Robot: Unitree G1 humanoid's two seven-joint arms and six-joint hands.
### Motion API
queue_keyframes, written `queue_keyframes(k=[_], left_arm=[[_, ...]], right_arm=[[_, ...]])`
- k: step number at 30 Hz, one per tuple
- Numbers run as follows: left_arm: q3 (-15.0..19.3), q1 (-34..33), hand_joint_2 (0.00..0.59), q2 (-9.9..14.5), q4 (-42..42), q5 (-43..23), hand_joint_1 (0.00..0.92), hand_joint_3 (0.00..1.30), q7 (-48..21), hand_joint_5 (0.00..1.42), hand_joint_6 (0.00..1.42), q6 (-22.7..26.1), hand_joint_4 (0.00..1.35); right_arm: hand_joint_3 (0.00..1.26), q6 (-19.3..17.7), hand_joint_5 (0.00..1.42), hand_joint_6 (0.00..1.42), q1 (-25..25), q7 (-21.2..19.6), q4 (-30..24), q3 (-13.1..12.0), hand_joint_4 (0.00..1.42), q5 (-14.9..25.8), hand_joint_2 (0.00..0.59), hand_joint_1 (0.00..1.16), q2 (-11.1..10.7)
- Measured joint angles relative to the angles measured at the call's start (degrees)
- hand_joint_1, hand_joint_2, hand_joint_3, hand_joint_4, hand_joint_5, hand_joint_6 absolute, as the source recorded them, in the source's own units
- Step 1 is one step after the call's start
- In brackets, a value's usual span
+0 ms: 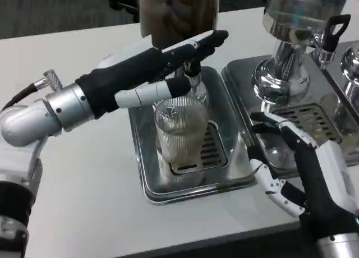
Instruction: Grasp the cup under the faucet to collect the drink, then remove the cup.
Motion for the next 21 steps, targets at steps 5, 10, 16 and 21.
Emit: queue_keyframes(k=[5, 10, 16, 21], left_arm=[[-0.3, 0.04, 0.03, 0.18, 0.0, 1.14, 0.0, 0.05, 1.06, 0.02, 0.0, -1.06, 0.0], [-0.81, 0.11, 0.03, 0.37, 0.0, 1.51, 0.0, 0.05, 1.84, 0.02, 0.0, -1.61, 0.0], [-1.57, 0.19, 0.033, 0.83, -0.01, 1.62, 0.0, 0.05, 2.75, 0.02, 0.0, -2.11, 0.0], [-1.98, 0.39, 0.034, 1.4, -0.58, 1.65, 0.0, 0.05, 2.92, 0.02, 0.0, -2.4, 0.0]], right_arm=[[0.2, -0.58, 0.24, 0.21, -1.17, 5.45, 0.44, -0.62, 0.24, 8.4, 0.33, 0.45, 0.71], [0.1, -1.07, 0.14, 0.16, -3.44, 11.84, 2.75, -1.65, 0.12, 14.83, 0.281, 0.51, 0.92], [0.03, -0.96, 0.06, 0.08, -6.77, 17.95, 5.59, -2.39, 0.06, 19.59, 0.24, 0.55, 1.45], [0.01, -0.84, 0.02, 0.06, -9.01, 21.81, 7.44, -2.7, 0.03, 21.37, 0.236, 0.56, 1.61]])
